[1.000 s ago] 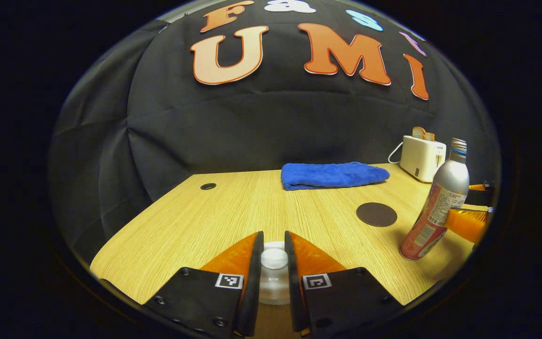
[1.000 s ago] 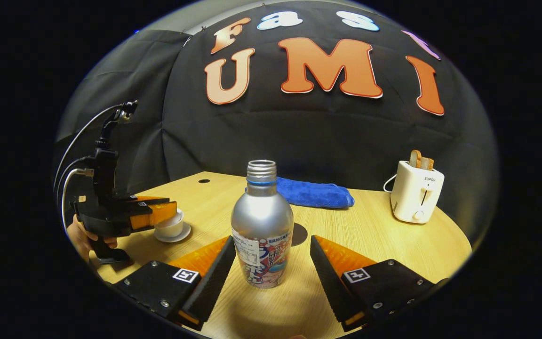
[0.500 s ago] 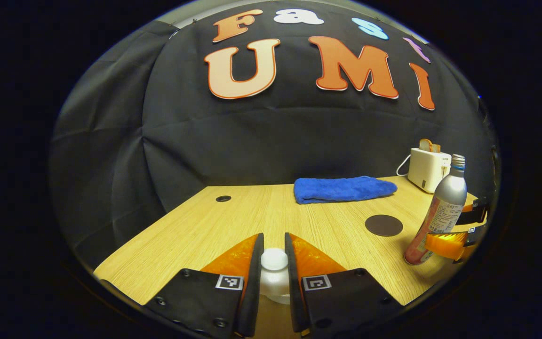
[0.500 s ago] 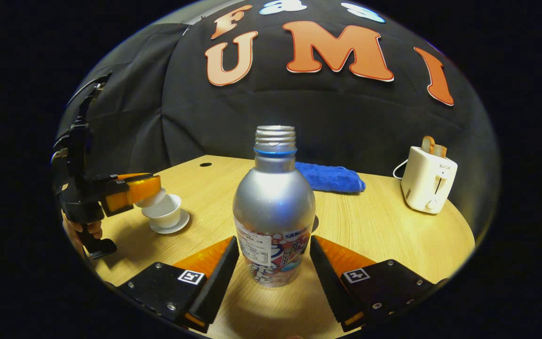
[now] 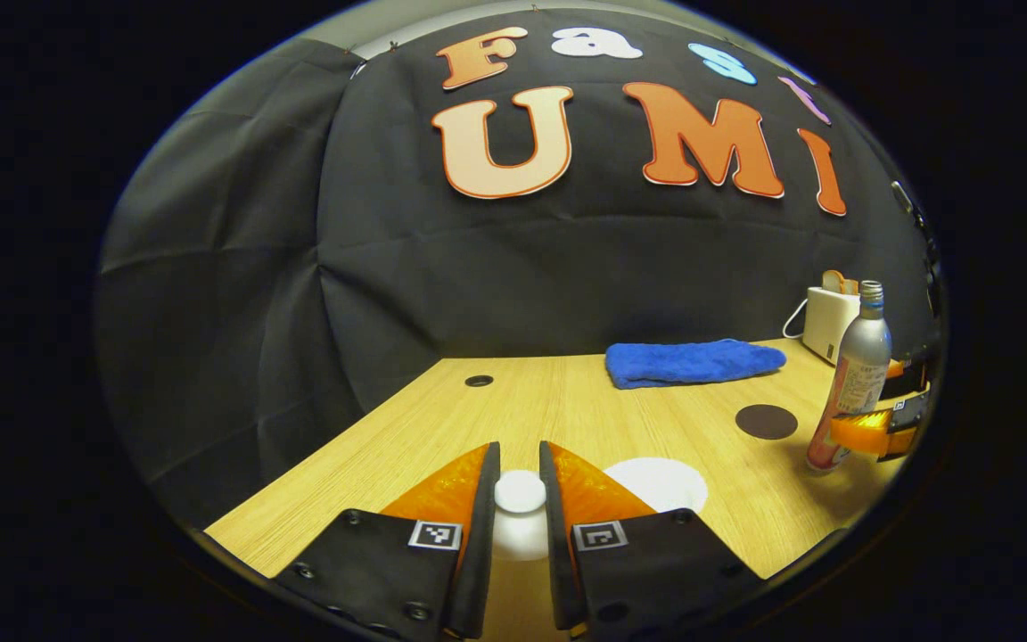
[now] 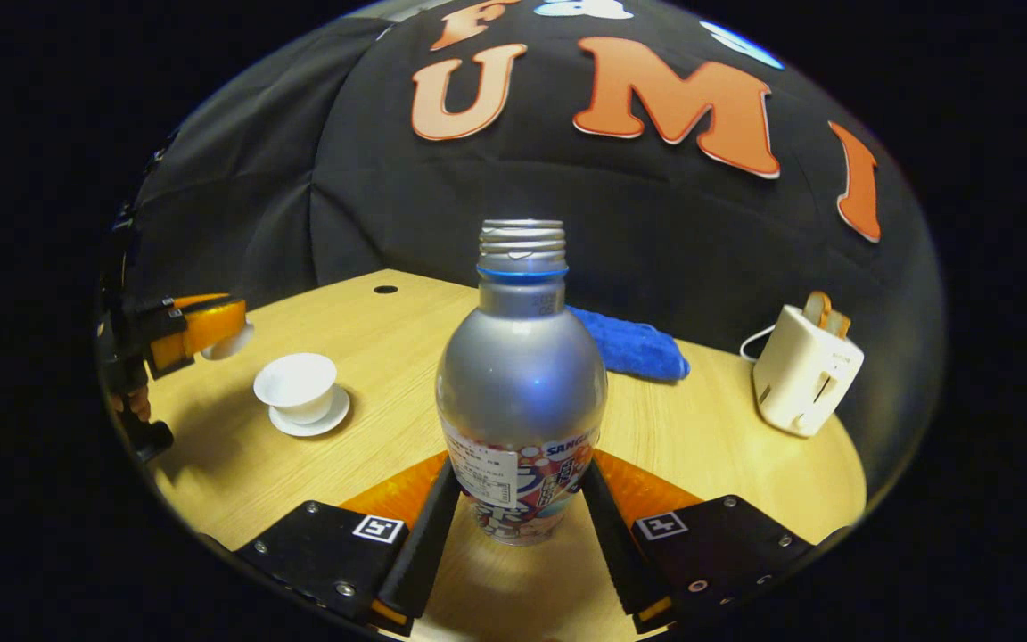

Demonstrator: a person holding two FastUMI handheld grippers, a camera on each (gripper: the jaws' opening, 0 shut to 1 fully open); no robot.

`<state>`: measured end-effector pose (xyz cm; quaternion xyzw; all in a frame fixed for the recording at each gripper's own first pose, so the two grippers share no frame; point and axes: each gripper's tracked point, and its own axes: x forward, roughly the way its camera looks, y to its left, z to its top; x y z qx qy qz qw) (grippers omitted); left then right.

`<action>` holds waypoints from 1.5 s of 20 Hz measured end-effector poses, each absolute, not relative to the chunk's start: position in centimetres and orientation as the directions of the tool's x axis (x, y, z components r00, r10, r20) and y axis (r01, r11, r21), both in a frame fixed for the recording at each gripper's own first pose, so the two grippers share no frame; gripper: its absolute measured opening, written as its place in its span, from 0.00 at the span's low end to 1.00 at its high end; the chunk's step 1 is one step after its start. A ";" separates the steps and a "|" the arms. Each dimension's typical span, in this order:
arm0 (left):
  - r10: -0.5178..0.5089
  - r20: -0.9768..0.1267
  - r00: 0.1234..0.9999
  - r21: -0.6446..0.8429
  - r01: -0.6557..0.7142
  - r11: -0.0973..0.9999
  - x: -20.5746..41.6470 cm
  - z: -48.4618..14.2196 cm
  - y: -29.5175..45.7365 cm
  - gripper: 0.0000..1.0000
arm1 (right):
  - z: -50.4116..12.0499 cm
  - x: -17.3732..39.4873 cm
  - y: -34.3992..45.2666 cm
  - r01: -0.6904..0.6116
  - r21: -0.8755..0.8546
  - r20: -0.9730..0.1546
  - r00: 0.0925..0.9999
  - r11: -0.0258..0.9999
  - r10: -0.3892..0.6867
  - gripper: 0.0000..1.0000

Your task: Open the teacup lid with one hand, grasp the water bottle and pour water into the teacup with the other hand; after pouring, place the water bottle on the coaster and then close the teacup lid.

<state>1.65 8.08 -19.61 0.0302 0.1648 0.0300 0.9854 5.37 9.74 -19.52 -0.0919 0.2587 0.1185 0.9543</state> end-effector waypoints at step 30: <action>0.195 -0.279 0.940 0.064 -0.185 0.981 -2.8 -18.6 17.8 0.32 | -17.0 8.5 15.4 -0.443 -0.748 -0.456 0.884 0.495 0.103 0.78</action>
